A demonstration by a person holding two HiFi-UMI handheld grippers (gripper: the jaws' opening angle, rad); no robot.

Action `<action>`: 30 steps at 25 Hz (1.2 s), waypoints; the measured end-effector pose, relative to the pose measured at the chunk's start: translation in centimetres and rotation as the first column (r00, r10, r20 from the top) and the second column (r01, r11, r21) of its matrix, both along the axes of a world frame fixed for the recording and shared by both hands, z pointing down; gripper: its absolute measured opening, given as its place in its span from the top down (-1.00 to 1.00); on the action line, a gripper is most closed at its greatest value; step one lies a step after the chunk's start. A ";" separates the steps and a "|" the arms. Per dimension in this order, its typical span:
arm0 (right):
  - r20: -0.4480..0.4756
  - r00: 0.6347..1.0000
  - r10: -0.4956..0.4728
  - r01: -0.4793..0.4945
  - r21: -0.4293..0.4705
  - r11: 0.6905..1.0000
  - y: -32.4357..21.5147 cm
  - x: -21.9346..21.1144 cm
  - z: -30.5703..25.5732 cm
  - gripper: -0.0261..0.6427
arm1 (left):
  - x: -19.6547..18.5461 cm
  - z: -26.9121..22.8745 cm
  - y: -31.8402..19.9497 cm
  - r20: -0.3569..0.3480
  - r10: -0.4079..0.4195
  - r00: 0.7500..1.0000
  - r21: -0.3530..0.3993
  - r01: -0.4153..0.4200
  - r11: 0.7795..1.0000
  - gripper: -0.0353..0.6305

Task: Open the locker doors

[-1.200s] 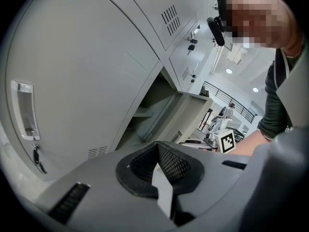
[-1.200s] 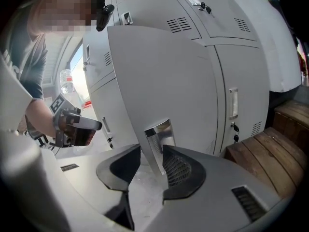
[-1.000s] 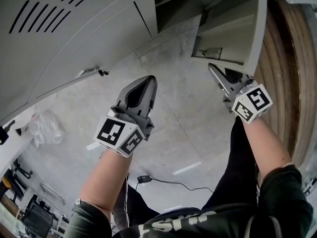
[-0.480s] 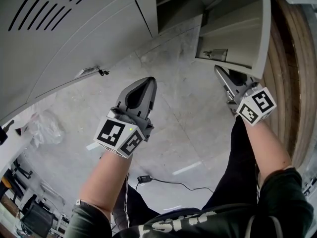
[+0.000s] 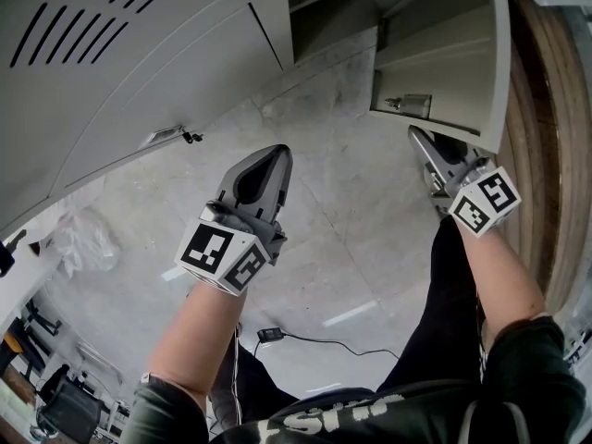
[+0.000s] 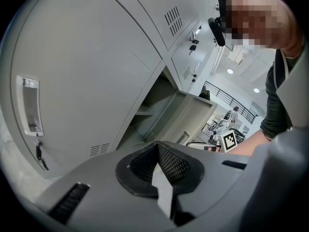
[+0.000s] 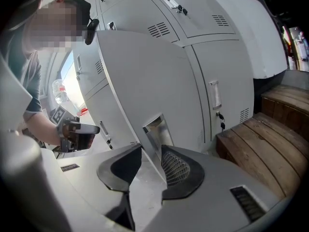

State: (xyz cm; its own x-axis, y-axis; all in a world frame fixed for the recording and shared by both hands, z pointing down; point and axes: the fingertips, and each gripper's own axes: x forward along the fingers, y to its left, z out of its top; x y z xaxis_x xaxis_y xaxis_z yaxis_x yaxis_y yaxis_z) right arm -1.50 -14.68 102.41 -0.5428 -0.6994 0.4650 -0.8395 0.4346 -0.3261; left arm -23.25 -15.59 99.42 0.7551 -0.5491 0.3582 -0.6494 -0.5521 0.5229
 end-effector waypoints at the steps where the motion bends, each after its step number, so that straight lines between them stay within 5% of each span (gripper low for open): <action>1: -0.002 1.000 0.001 -0.001 -0.001 1.000 0.1 0.3 0.0 0.48 | 0.0 0.0 0.0 0.000 0.001 1.000 0.000 -0.001 1.000 0.90; 8: -0.059 0.998 0.030 -0.030 0.001 1.000 1.8 4.6 -0.2 0.62 | 0.2 0.3 0.2 -0.004 0.004 1.000 -0.009 -0.005 1.000 0.90; 30: -0.200 0.974 0.106 -0.104 0.021 0.994 2.3 11.2 -0.3 0.65 | 1.4 0.8 0.8 -0.002 0.032 1.000 -0.011 -0.032 0.999 0.90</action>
State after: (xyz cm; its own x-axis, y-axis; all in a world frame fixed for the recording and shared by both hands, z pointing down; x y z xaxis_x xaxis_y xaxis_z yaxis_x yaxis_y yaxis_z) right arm 9.69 -12.34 102.11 -0.3623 -0.7525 0.5499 -0.9285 0.3431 -0.1423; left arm -21.86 -14.77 100.22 0.7725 -0.5212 0.3627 -0.6310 -0.5667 0.5297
